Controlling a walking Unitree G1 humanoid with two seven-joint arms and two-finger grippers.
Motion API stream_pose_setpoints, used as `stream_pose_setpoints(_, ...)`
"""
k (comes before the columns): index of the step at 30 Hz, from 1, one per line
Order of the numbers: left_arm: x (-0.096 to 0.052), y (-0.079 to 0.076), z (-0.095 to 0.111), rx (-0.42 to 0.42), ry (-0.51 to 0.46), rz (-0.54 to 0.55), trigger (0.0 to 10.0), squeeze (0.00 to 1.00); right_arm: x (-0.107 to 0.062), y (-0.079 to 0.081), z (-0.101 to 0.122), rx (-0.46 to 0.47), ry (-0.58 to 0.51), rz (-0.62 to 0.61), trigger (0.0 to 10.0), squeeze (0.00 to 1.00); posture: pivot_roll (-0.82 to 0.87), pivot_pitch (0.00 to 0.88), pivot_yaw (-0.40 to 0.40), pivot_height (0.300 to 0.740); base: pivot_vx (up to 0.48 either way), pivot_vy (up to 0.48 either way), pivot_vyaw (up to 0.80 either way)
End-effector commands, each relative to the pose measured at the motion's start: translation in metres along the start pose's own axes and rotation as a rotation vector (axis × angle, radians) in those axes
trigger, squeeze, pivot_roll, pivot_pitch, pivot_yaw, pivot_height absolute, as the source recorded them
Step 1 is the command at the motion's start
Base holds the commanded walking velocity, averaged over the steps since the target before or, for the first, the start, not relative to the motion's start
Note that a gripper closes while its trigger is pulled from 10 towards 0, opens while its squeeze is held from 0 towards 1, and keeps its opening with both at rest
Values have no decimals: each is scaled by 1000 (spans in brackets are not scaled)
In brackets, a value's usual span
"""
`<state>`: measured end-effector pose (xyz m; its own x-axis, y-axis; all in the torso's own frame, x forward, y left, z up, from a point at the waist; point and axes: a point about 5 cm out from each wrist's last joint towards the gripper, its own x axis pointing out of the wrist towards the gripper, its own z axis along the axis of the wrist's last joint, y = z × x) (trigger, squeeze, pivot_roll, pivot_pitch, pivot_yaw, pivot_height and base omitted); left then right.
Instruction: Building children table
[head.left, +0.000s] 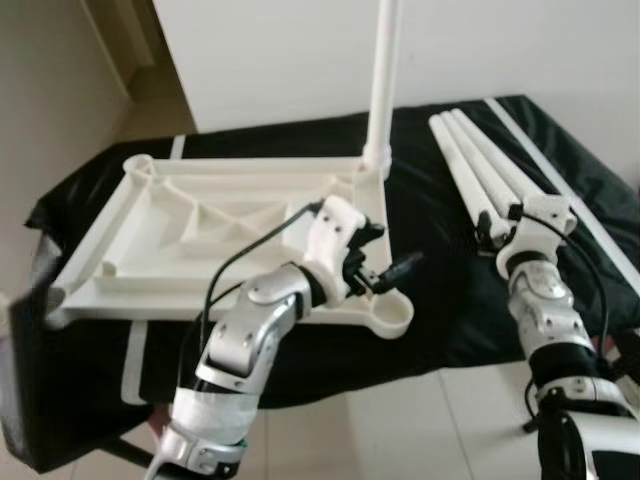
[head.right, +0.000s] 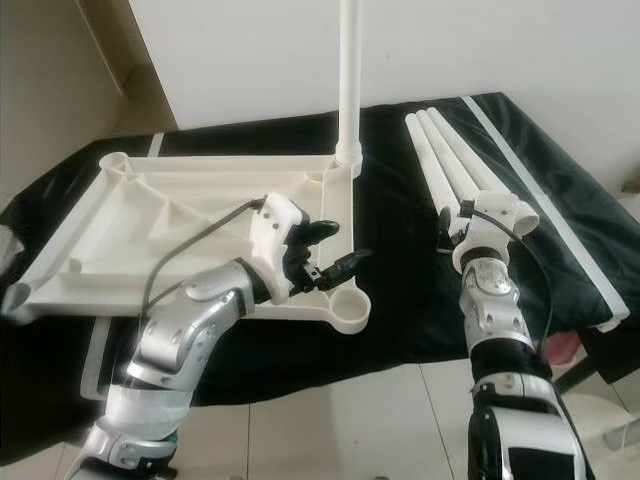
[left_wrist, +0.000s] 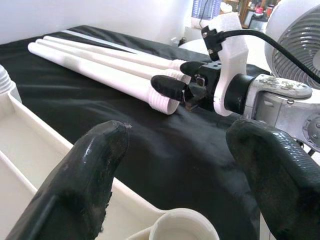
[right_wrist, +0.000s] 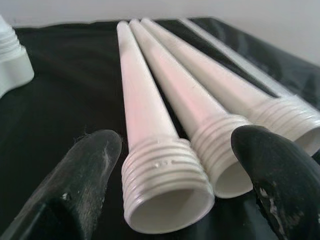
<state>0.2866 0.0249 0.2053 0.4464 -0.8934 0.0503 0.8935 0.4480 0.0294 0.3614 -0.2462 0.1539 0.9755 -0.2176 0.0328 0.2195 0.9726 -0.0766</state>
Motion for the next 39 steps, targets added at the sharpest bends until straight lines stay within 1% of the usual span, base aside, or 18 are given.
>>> stream_pose_setpoints(1, 2, 2, 1, -3, 11, 67, 10000, 0, 2, 4, -4, -12, 39, 31, 10000, 0, -71, 94, 81, 740, 0, 0, 0)
stream_pose_setpoints(6, 2, -1, 1, -5, 11, 59, 10000, 0, 4, 5, -6, -28, 61, 50, 10000, 0, -66, 125, 81, 740, 0, 0, 0)
stream_pose_setpoints(8, 2, -3, 1, -5, 11, 57, 10000, 0, 6, 7, -6, -23, 75, 77, 10000, 0, -66, 135, 80, 740, 0, 0, 0)
stream_pose_setpoints(10, 2, -3, 1, -5, 11, 57, 10000, 0, 6, 7, -6, -23, 75, 77, 10000, 0, -66, 135, 80, 740, 0, 0, 0)
stream_pose_setpoints(11, 3, -3, 1, -6, 11, 59, 10000, 0, 8, 12, -3, -35, 74, 116, 10000, 0, -65, 150, 80, 740, 0, 0, 0)
stream_pose_setpoints(12, 3, -3, 1, -6, 11, 59, 10000, 0, 8, 12, -3, -35, 74, 116, 10000, 0, -65, 150, 80, 740, 0, 0, 0)
stream_pose_setpoints(13, 3, -3, 2, -7, 10, 61, 10000, 0, 10, 15, 1, -47, 64, 134, 10000, 0, -63, 162, 76, 740, 0, 0, 0)
stream_pose_setpoints(15, 3, -2, 3, -3, 8, 63, 10000, 0, 13, 19, 4, -40, 65, 151, 10000, 0, -61, 168, 73, 740, 0, 0, 0)
stream_pose_setpoints(21, 3, 0, 4, -2, 6, 77, 10000, 0, 15, 22, 5, -39, 77, 162, 10000, 0, -56, 176, 67, 740, 0, 0, 0)
stream_pose_setpoints(27, 1, 1, 5, -1, 1, 86, 10000, 0, 13, 25, -2, -40, 114, 181, 10000, 0, -53, 171, 62, 740, 0, 0, 0)
stream_pose_setpoints(28, 1, 1, 6, 1, -1, 88, 10000, 0, 12, 26, -5, -35, 124, 188, 8235, 0, -53, 170, 61, 740, 0, 0, 0)
stream_pose_setpoints(31, 1, 1, 6, 2, -2, 90, 10000, 0, 11, 27, -7, -30, 132, 193, 8235, 0, -53, 170, 61, 740, 0, 0, 0)
stream_pose_setpoints(32, 1, 1, 6, 1, -4, 91, 10000, 0, 11, 29, -7, -18, 127, 203, 39, 0, -54, 167, 58, 740, 0, 0, 0)
stream_pose_setpoints(33, 1, 1, 7, 3, -7, 93, 10000, 0, 10, 30, -7, -20, 115, 214, 0, 0, -58, 164, 57, 740, 0, 0, 0)
stream_pose_setpoints(35, 1, 1, 7, 4, -8, 95, 10000, 0, 9, 31, -6, -21, 105, 221, 0, 0, -58, 164, 57, 740, 0, 0, 0)
stream_pose_setpoints(36, 2, 2, 8, 4, -10, 96, 10000, 0, 9, 31, -6, -19, 106, 218, 8039, 0, -63, 164, 56, 740, 0, 0, 0)
stream_pose_setpoints(37, 2, 3, 8, 5, -11, 98, 10000, 0, 7, 34, -8, -4, 106, 226, 10000, 0, -64, 162, 54, 740, 0, 0, 0)
stream_pose_setpoints(39, 3, 4, 8, 6, -12, 100, 10000, 0, 5, 37, -9, 6, 104, 231, 10000, 0, -66, 161, 53, 740, 0, 0, 0)
